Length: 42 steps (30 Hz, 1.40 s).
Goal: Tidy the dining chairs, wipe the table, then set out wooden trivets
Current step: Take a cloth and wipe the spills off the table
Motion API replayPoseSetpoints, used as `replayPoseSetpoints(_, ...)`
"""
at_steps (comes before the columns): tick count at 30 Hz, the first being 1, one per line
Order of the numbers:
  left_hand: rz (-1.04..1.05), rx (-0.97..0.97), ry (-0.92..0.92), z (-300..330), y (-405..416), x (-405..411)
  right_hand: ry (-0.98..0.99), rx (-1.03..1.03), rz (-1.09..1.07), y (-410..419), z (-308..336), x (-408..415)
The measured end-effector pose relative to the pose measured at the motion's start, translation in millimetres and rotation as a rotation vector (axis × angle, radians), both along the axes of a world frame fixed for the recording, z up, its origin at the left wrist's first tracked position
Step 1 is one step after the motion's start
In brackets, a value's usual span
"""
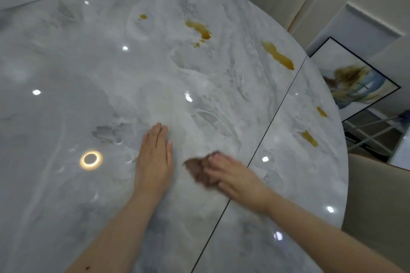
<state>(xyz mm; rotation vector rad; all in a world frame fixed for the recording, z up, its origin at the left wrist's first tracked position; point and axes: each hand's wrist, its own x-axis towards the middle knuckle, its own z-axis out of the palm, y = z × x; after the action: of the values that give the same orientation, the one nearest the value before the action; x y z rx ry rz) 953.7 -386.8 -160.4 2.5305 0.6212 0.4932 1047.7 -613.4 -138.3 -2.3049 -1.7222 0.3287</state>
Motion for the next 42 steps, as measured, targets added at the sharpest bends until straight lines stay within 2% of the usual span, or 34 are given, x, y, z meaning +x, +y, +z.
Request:
replayPoseSetpoints(4,-0.022,0.033,0.037,-4.3,-0.3,2.4,-0.097,0.052,-0.418,30.6,-3.3,70.9)
replayPoseSetpoints(7,-0.033,0.023,0.01,-6.8,0.4,1.6,-0.107,0.08,-0.561,86.1,-13.2,67.1)
replayPoseSetpoints(10,-0.043,-0.135,-0.069,-4.7,3.7,1.0,-0.099,0.161,-0.428,95.8,-17.5,20.6)
replayPoseSetpoints(12,-0.071,-0.254,-0.109,2.9,5.6,-5.1,-0.052,0.081,-0.252,59.8,-13.8,-26.3)
replayPoseSetpoints(14,-0.131,-0.246,-0.109,9.9,7.1,-15.1,-0.048,0.012,-0.131,12.8,-6.8,-46.8)
replayPoseSetpoints(15,-0.166,-0.2,-0.098,11.7,6.0,-24.7,-0.074,0.008,-0.159,-7.7,-5.2,-45.0)
replayPoseSetpoints(19,-0.251,-0.02,-0.011,9.4,-7.3,-74.5,-0.136,0.03,-0.711,-21.9,-7.7,-17.1)
replayPoseSetpoints(21,-0.252,0.057,0.049,6.9,-17.7,-104.4,-0.133,0.067,-0.834,4.1,-13.8,-30.6)
replayPoseSetpoints(23,-0.241,0.13,0.111,3.5,-25.4,-130.7,-0.148,0.108,-0.751,26.5,-18.9,-68.0)
replayPoseSetpoints(25,-0.225,0.193,0.156,2.1,-31.2,-154.7,-0.128,0.13,-0.551,22.4,-19.5,-128.2)
replayPoseSetpoints(28,-0.217,0.231,0.192,2.7,-36.4,-184.1,-0.06,0.006,-0.297,-28.8,-8.5,-210.9)
replayPoseSetpoints(30,-0.247,0.242,0.203,1.4,-41.9,-200.9,-0.075,-0.044,-0.32,-69.6,-3.0,-218.7)
replayPoseSetpoints(32,-0.269,0.218,0.198,-0.4,-46.7,-211.1,-0.101,-0.055,-0.5,-85.4,0.7,-194.2)
replayPoseSetpoints(35,-0.288,0.179,0.175,-2.8,-50.9,-219.8,-0.145,-0.002,-0.83,-59.9,-5.9,-163.1)
replayPoseSetpoints(37,-0.302,0.164,0.159,-3.3,-49.6,-221.6,-0.157,0.028,-0.908,-28.2,-14.2,-172.3)
replayPoseSetpoints(40,-0.323,0.15,0.151,-2.8,-47.2,-221.8,-0.153,0.11,-0.665,-4.6,-18.4,-233.0)
replayPoseSetpoints(42,-0.32,0.132,0.16,-1.8,-47.2,-222.2,-0.082,0.06,-0.458,-18.1,-13.3,-289.7)
